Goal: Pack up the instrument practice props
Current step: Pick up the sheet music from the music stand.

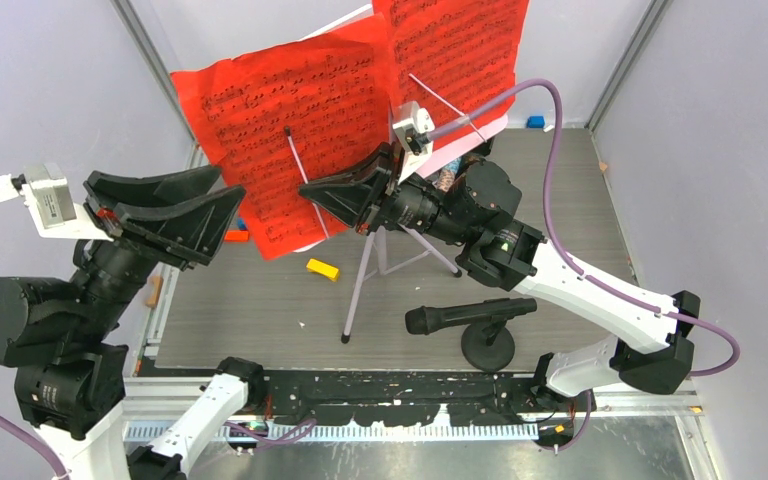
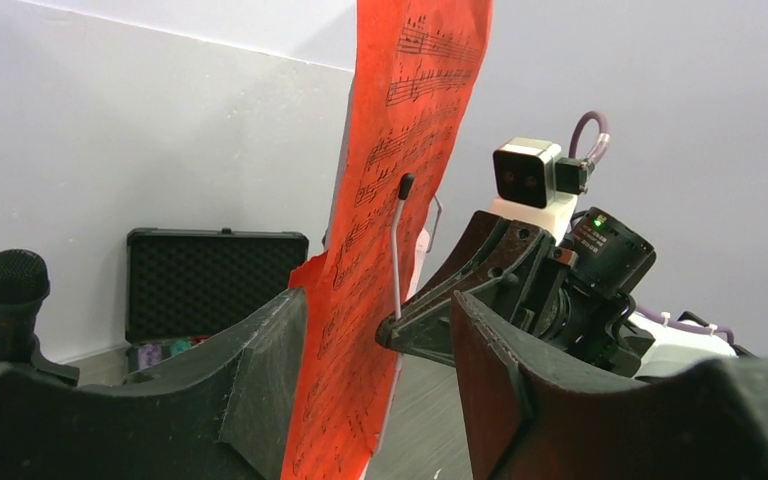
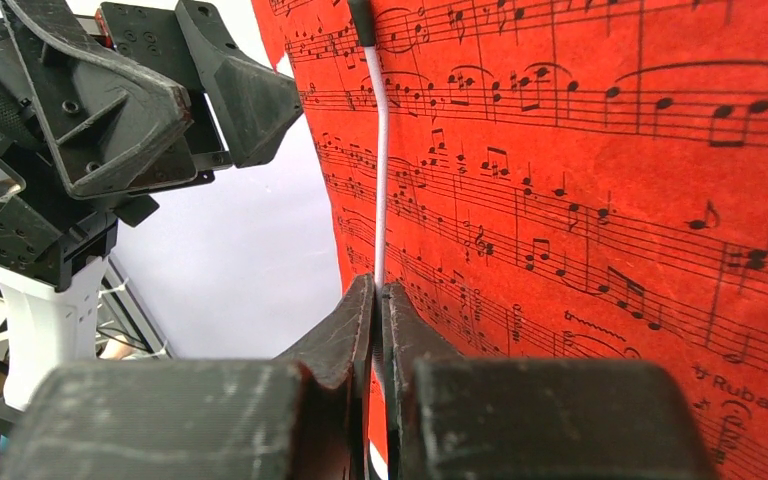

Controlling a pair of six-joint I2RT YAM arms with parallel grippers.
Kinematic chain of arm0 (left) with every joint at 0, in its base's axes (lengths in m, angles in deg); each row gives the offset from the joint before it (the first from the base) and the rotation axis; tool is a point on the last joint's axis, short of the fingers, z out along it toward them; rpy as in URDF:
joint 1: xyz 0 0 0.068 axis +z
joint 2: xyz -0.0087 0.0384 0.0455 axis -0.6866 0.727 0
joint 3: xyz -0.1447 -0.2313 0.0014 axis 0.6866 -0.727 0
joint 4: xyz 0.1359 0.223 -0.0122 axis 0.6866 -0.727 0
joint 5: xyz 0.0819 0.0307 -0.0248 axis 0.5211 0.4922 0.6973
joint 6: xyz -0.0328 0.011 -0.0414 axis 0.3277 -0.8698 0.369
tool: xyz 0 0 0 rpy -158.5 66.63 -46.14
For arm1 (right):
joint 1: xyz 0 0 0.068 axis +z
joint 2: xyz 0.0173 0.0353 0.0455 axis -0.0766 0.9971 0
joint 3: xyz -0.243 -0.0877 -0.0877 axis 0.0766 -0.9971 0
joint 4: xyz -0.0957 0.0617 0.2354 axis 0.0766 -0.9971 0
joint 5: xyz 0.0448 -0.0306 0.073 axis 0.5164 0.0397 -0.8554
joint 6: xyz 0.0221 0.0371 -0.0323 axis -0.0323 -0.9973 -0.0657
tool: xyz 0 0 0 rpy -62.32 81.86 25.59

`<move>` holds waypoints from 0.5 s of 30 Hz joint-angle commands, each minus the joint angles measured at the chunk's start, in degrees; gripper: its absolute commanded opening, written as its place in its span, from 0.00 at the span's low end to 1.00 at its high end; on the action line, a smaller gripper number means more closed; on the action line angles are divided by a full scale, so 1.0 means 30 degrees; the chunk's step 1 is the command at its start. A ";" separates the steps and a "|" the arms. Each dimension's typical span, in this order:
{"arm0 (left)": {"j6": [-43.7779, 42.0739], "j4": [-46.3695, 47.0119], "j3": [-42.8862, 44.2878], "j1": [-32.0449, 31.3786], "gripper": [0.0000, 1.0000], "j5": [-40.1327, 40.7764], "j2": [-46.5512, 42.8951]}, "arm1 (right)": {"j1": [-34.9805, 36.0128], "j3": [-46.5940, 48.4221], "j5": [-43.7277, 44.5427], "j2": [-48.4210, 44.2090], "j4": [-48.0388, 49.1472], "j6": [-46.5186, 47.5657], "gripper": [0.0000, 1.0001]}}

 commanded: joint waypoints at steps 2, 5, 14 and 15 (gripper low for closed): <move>0.0172 0.0413 0.0505 0.0088 0.56 -0.0676 -0.0120 | -0.0068 -0.0247 0.0373 -0.0270 -0.0537 0.0369 0.00; 0.0301 0.0429 0.0681 0.0088 0.56 -0.1071 -0.0128 | -0.0076 -0.0290 0.0475 -0.0294 -0.0537 0.0396 0.00; -0.0856 -0.0869 0.1086 0.0088 0.56 -0.0187 -0.0519 | -0.0062 -0.0312 0.0514 -0.0403 -0.0642 0.0476 0.00; -0.1054 -0.1065 0.1202 0.0088 0.56 0.0092 -0.0519 | -0.0062 -0.0310 0.0535 -0.0409 -0.0673 0.0481 0.00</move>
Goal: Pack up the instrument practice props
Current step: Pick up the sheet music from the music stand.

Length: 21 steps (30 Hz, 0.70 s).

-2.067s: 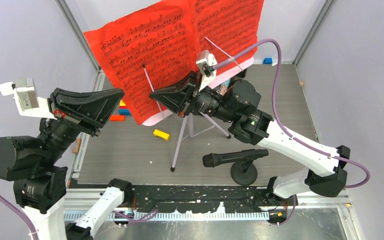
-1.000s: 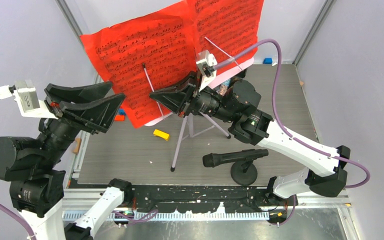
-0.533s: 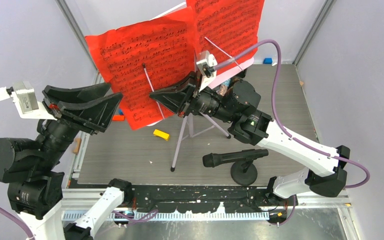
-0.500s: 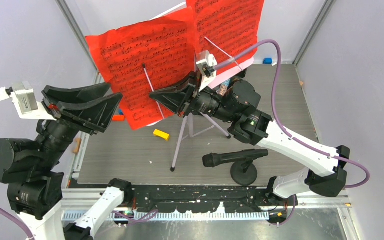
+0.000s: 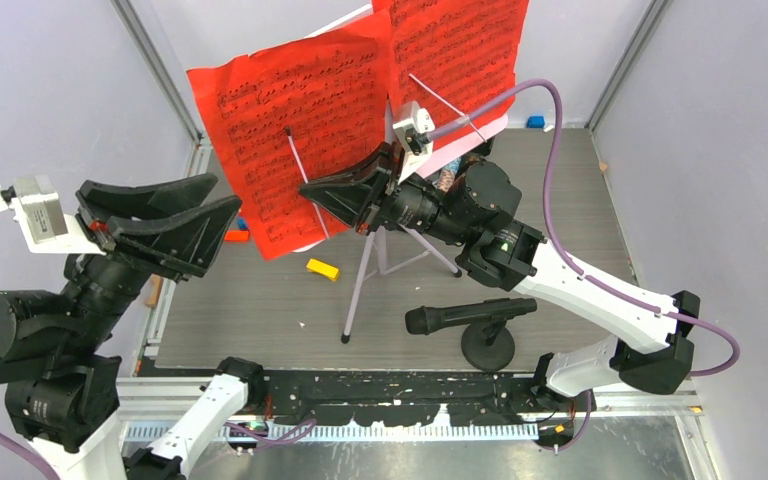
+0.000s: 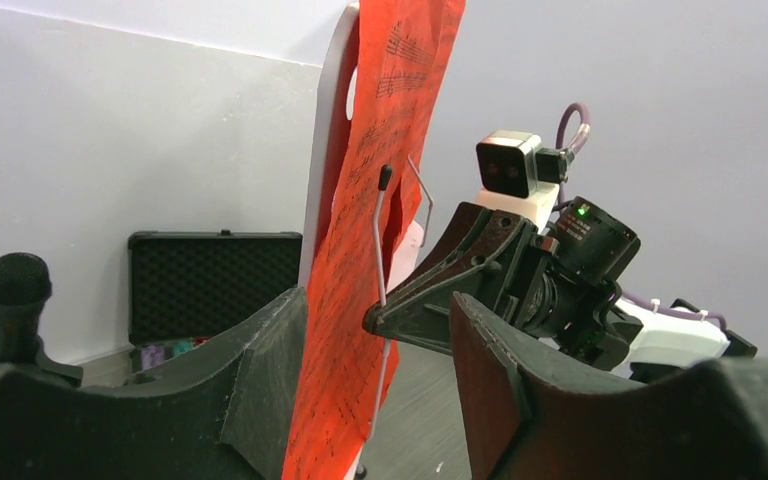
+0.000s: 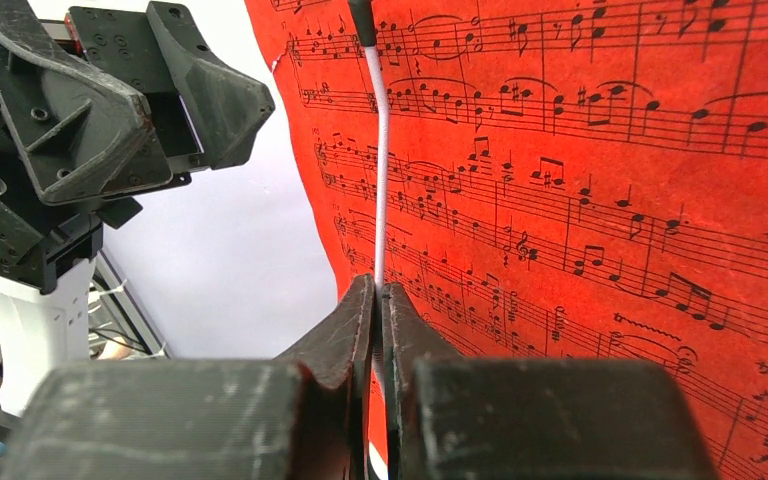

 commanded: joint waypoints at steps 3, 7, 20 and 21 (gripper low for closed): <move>-0.1511 -0.1138 0.0748 0.0088 0.56 0.1050 -0.0199 | -0.0061 -0.0258 0.0440 -0.0378 -0.0690 0.0454 0.00; -0.1612 -0.1124 0.0034 0.0084 0.61 0.0971 0.0003 | -0.0061 -0.0279 0.0416 -0.0413 -0.0709 0.0422 0.00; -0.1263 0.0301 -0.1227 0.0088 0.51 0.0313 0.0664 | -0.0061 -0.0301 0.0437 -0.0512 -0.0793 0.0506 0.00; -0.1115 0.0471 -0.1342 0.0088 0.51 0.0190 0.0692 | -0.0061 -0.0344 0.0480 -0.0512 -0.0799 0.0507 0.00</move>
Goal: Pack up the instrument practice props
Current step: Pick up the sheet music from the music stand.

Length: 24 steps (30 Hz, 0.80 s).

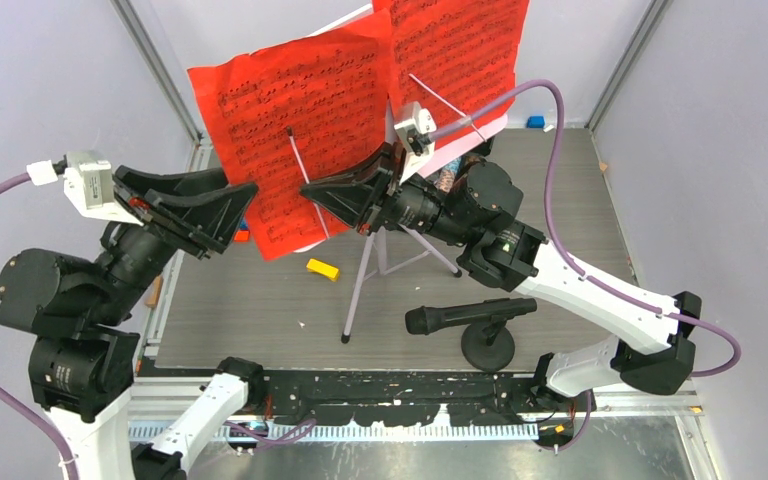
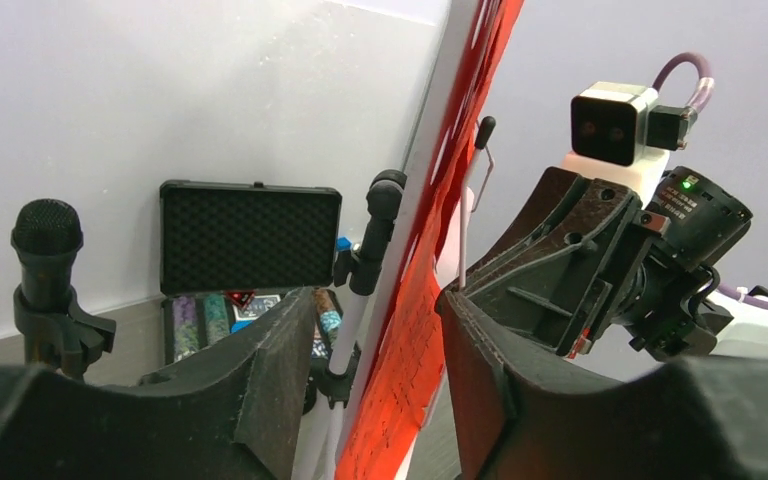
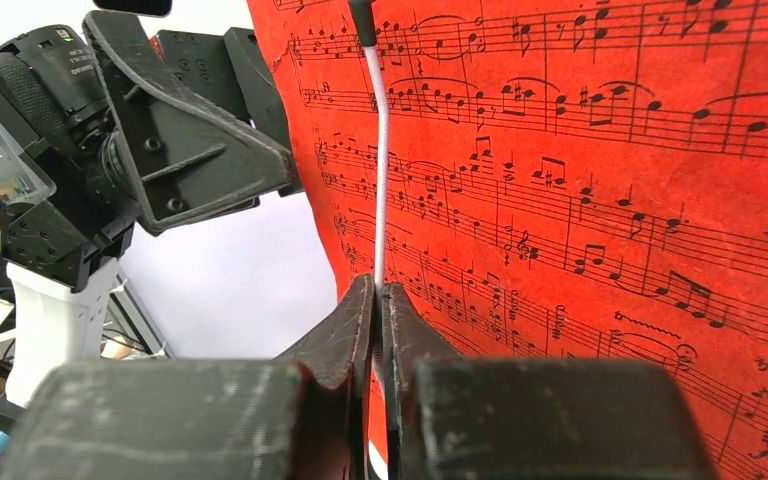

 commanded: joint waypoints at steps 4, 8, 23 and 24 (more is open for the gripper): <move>0.0719 0.1692 -0.0577 0.0088 0.36 -0.0998 0.0214 | -0.0061 -0.0359 0.0502 -0.0460 -0.0757 0.0537 0.00; 0.0946 0.2005 -0.0768 0.0088 0.22 -0.1097 0.0018 | -0.0076 -0.0389 0.0509 -0.0487 -0.0750 0.0544 0.00; -0.0129 -0.0116 0.0259 0.0088 0.00 0.0223 -0.0970 | -0.0061 -0.0551 0.0547 -0.0518 -0.0577 0.0553 0.00; -0.0128 -0.0119 0.0231 0.0073 0.00 0.0261 -0.1074 | -0.0061 -0.0562 0.0547 -0.0496 -0.0553 0.0553 0.00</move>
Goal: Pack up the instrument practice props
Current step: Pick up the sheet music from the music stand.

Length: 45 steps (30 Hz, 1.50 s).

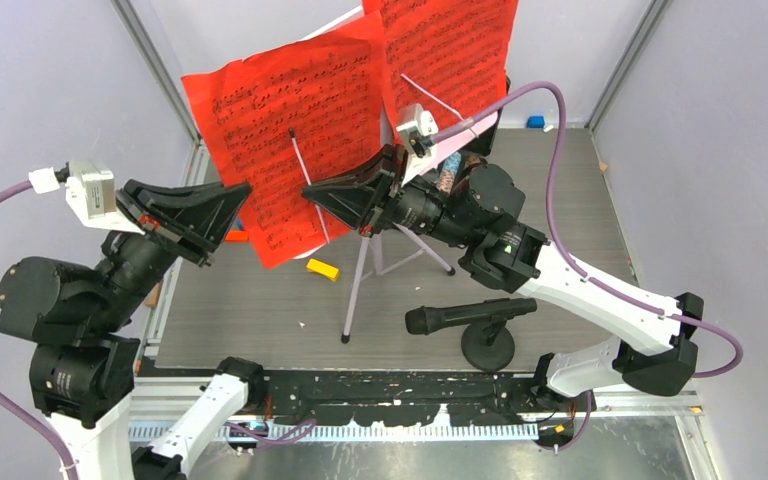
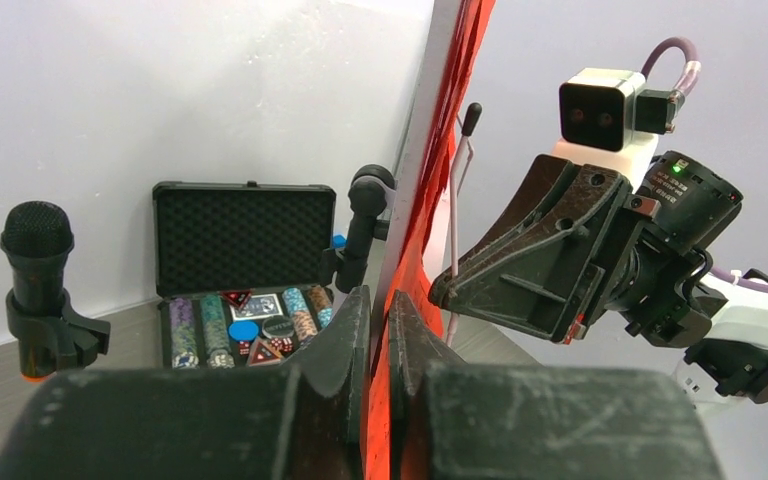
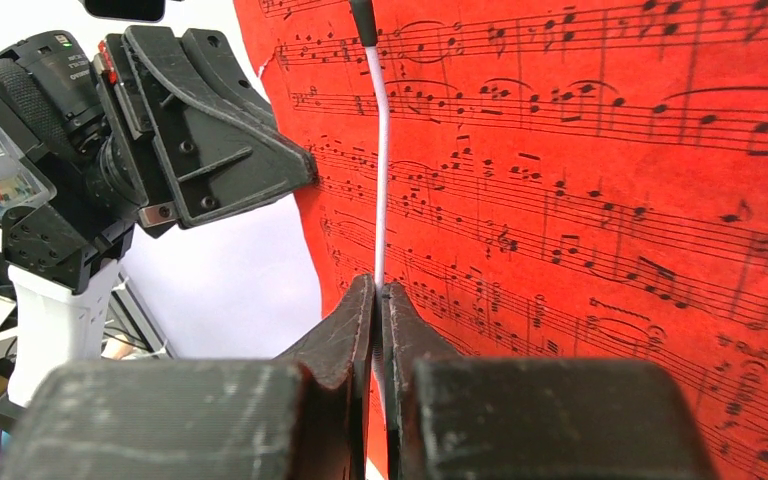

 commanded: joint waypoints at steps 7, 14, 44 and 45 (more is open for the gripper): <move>0.0117 -0.0462 0.0755 0.0088 0.14 0.0587 -0.0832 | -0.0076 -0.0365 0.0583 -0.0171 -0.0466 0.0575 0.00; 0.0238 -0.0233 0.0685 0.0088 0.24 0.0429 -0.0704 | -0.0076 -0.0457 0.0635 -0.0190 -0.0390 0.0597 0.00; 0.0234 -0.1414 0.1003 0.0088 0.26 0.1211 -0.1694 | -0.0076 -0.0707 0.0753 -0.0214 -0.0157 0.0699 0.00; 0.0256 -0.1387 0.0965 0.0088 0.27 0.1187 -0.1679 | -0.0076 -0.0729 0.0760 -0.0217 -0.0157 0.0710 0.00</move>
